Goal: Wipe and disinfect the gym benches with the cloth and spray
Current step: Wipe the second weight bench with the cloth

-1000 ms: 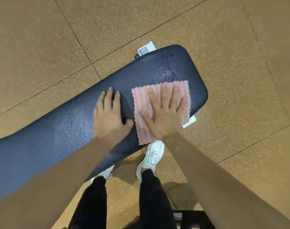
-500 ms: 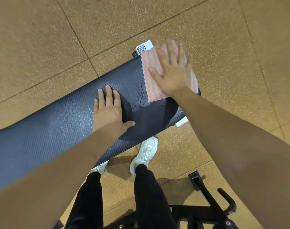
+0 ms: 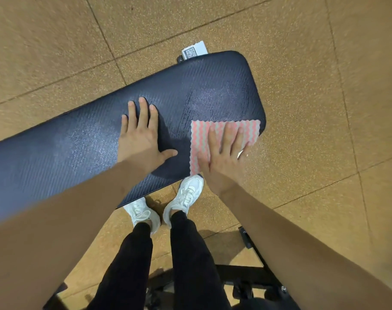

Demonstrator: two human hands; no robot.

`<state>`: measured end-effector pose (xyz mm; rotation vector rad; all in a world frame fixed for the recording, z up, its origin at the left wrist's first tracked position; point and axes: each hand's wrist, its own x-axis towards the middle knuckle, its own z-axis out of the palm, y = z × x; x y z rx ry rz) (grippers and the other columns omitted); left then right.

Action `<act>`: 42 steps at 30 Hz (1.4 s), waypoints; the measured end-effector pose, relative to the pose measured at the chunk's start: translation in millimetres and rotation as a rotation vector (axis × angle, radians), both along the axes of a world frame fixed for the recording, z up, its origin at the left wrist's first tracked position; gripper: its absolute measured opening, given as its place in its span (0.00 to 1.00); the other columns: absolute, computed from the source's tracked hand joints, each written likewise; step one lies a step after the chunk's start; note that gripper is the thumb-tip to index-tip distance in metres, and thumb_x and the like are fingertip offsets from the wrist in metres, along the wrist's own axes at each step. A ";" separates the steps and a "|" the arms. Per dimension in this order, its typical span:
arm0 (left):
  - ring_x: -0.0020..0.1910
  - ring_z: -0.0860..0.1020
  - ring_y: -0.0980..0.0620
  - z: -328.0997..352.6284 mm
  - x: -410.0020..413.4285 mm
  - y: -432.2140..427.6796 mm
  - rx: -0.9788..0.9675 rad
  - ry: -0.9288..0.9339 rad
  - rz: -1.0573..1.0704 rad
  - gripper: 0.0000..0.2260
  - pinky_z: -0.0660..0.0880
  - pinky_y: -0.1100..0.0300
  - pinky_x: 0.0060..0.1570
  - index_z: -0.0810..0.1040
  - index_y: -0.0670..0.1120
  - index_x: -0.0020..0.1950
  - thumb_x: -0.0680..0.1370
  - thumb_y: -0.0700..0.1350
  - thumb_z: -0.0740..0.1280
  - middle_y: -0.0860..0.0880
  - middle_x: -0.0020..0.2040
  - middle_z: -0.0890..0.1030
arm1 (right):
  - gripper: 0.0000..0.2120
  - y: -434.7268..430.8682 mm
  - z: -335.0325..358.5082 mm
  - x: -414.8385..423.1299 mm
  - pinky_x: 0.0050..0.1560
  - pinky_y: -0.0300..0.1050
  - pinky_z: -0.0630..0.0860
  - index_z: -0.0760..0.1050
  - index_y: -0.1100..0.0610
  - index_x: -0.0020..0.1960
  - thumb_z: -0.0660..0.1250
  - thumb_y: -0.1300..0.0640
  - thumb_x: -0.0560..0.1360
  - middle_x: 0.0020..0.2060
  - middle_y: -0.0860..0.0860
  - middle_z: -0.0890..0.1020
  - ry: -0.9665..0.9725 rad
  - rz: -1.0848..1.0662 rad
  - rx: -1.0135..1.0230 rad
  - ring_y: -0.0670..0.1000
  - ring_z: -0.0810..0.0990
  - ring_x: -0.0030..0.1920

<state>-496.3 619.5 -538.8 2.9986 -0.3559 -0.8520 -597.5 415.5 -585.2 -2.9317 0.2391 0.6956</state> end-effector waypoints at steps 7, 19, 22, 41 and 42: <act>0.83 0.41 0.36 -7.1 -2.2 6.7 -0.028 0.010 -0.004 0.56 0.47 0.40 0.81 0.44 0.43 0.84 0.72 0.72 0.68 0.41 0.85 0.42 | 0.37 2.8 -7.9 88.3 0.74 0.76 0.43 0.43 0.43 0.83 0.45 0.29 0.80 0.83 0.56 0.44 -0.085 0.176 -0.008 0.66 0.41 0.81; 0.83 0.37 0.37 -5.0 0.8 19.7 -0.197 0.067 0.009 0.54 0.42 0.41 0.81 0.47 0.43 0.85 0.73 0.69 0.71 0.41 0.85 0.40 | 0.38 36.4 -8.1 104.7 0.75 0.74 0.43 0.45 0.47 0.83 0.43 0.29 0.80 0.82 0.57 0.46 -0.101 0.289 -0.041 0.65 0.42 0.81; 0.83 0.37 0.39 1.7 4.0 26.4 -0.211 0.112 -0.023 0.54 0.46 0.41 0.81 0.48 0.44 0.85 0.72 0.67 0.73 0.42 0.85 0.40 | 0.39 39.4 -4.4 56.5 0.75 0.73 0.44 0.42 0.48 0.83 0.43 0.29 0.80 0.82 0.58 0.44 -0.034 0.269 -0.058 0.65 0.40 0.81; 0.84 0.39 0.42 8.7 5.5 17.0 -0.165 0.093 0.055 0.55 0.47 0.45 0.81 0.51 0.48 0.85 0.68 0.66 0.77 0.46 0.85 0.42 | 0.41 -53.2 -0.8 157.9 0.70 0.67 0.62 0.41 0.48 0.83 0.49 0.29 0.78 0.75 0.63 0.62 -0.064 -0.302 0.025 0.65 0.63 0.74; 0.84 0.40 0.43 7.2 4.8 17.3 -0.167 0.082 0.064 0.55 0.46 0.45 0.82 0.52 0.48 0.85 0.68 0.66 0.77 0.46 0.85 0.42 | 0.40 -57.5 0.9 171.0 0.69 0.64 0.65 0.43 0.49 0.83 0.50 0.30 0.79 0.73 0.62 0.65 -0.074 -0.260 0.069 0.64 0.66 0.72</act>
